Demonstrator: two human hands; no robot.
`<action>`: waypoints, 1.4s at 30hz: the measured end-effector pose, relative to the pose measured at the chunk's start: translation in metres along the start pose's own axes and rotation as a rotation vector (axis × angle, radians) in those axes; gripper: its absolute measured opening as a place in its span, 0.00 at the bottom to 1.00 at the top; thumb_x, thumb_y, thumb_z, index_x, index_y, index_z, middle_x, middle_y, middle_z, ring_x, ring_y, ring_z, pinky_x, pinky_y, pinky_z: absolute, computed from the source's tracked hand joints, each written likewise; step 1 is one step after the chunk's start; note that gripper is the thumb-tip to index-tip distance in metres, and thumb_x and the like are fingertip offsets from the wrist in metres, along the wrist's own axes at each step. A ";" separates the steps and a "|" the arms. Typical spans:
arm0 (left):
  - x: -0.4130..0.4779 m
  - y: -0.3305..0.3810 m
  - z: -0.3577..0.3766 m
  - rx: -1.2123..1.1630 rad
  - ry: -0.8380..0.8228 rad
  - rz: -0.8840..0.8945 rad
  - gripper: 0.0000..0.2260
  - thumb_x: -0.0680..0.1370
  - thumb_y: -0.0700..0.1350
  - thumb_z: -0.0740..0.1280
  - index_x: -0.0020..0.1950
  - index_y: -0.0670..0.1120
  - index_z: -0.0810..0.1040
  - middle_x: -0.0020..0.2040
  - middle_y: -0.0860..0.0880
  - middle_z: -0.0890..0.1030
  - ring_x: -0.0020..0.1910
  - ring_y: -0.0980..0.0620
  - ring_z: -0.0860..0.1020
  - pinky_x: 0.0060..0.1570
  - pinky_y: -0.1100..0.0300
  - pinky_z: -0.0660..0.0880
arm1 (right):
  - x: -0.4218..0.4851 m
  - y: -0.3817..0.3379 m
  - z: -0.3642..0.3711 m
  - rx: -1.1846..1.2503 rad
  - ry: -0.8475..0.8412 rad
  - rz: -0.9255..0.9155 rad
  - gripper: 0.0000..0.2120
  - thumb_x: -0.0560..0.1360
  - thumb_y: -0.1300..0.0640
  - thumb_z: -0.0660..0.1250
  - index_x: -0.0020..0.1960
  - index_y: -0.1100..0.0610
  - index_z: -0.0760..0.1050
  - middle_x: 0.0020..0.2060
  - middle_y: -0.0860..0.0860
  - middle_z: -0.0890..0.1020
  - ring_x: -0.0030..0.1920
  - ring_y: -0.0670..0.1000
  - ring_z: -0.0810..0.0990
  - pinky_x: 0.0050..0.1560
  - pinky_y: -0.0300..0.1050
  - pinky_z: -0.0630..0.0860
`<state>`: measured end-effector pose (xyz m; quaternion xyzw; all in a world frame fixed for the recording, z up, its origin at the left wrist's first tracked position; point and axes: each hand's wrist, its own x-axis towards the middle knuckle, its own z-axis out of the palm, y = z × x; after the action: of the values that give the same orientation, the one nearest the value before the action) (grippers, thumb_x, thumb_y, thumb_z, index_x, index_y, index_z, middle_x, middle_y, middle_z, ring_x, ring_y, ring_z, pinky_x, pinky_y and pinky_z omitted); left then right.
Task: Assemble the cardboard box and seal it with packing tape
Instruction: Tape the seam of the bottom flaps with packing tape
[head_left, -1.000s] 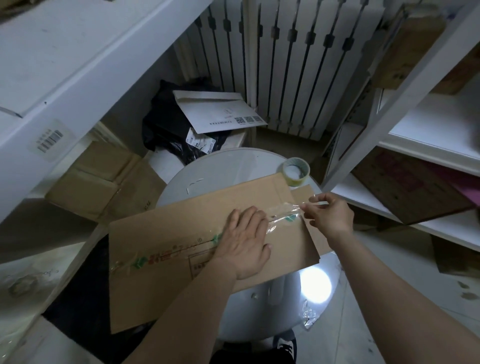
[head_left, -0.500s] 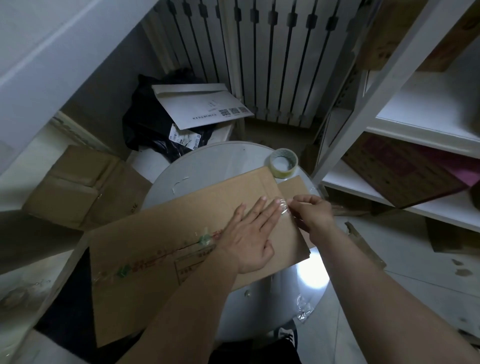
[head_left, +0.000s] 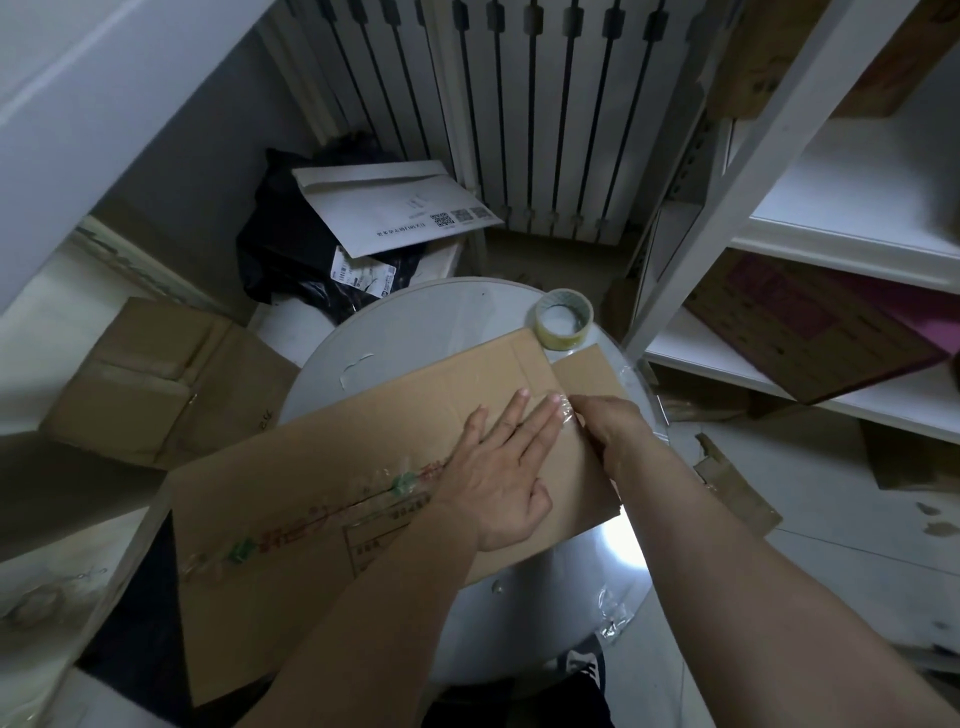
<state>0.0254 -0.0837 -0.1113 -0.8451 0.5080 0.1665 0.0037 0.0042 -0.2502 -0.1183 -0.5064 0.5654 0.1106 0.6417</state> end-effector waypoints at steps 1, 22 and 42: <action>0.001 -0.001 -0.002 0.007 -0.003 0.005 0.35 0.74 0.53 0.51 0.80 0.47 0.45 0.80 0.52 0.43 0.79 0.48 0.43 0.73 0.40 0.52 | 0.000 0.001 0.000 -0.007 0.011 -0.011 0.11 0.71 0.56 0.72 0.51 0.60 0.79 0.36 0.56 0.81 0.40 0.55 0.80 0.46 0.46 0.78; 0.001 -0.002 -0.012 -0.032 0.028 -0.075 0.35 0.79 0.59 0.50 0.78 0.48 0.34 0.78 0.52 0.31 0.77 0.50 0.32 0.74 0.44 0.40 | -0.027 0.026 -0.007 -0.389 0.122 -0.573 0.11 0.80 0.49 0.61 0.54 0.49 0.81 0.49 0.48 0.84 0.54 0.52 0.79 0.55 0.43 0.71; -0.041 -0.005 -0.019 -0.111 -0.109 -0.172 0.32 0.81 0.62 0.50 0.80 0.52 0.39 0.78 0.56 0.34 0.77 0.49 0.35 0.74 0.40 0.43 | -0.044 0.013 -0.030 -0.649 0.088 -0.489 0.17 0.83 0.53 0.55 0.66 0.54 0.76 0.59 0.53 0.82 0.63 0.57 0.76 0.63 0.47 0.70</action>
<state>0.0172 -0.0494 -0.0824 -0.8740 0.4228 0.2393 -0.0011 -0.0386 -0.2485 -0.0842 -0.8061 0.3911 0.1057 0.4313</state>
